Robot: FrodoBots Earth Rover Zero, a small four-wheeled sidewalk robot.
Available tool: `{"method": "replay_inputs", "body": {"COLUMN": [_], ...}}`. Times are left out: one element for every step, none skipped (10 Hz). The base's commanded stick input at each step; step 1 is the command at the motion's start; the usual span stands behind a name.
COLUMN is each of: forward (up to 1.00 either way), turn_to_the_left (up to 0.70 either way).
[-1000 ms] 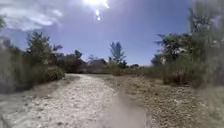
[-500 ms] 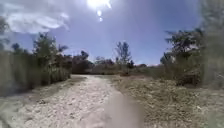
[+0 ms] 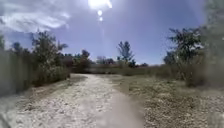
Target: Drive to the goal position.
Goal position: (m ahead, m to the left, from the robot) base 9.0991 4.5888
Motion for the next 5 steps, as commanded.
{"method": "replay_inputs", "body": {"forward": [0.70, 0.70, 0.70, 0.70, 0.70], "turn_to_the_left": [0.00, 0.00, 0.00, 0.00, 0.00]}}
